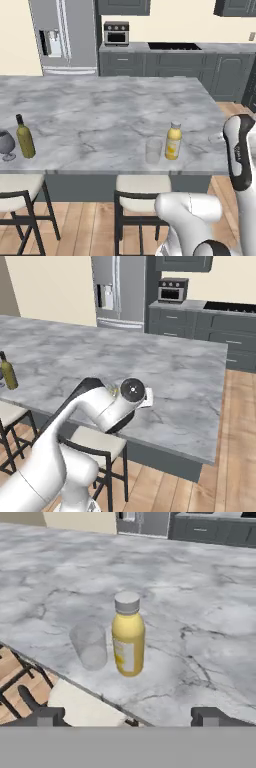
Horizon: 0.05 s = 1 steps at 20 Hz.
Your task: There is a wine glass and glass cup on the dining counter. Place the wine bottle next to the wine glass and the juice bottle next to the glass cup.
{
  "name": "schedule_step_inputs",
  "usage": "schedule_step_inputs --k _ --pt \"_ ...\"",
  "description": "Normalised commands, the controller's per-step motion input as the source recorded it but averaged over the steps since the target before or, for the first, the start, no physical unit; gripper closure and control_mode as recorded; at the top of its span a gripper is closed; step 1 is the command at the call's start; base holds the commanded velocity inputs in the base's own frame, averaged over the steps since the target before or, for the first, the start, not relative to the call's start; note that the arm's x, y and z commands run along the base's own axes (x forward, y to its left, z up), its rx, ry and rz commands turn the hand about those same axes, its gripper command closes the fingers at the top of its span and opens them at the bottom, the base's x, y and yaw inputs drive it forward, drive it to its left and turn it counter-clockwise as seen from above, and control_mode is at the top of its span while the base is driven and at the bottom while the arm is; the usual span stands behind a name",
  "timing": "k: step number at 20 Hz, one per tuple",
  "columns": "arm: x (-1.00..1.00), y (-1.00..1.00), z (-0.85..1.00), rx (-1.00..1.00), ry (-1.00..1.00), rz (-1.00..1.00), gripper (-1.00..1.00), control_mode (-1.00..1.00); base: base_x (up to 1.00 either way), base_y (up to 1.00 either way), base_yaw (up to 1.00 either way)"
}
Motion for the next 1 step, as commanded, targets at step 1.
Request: schedule_step_inputs --k 1 --pt "-0.61 0.05 0.0 0.0 0.25 -0.37 -1.0 -1.0 0.0 0.0 0.0"
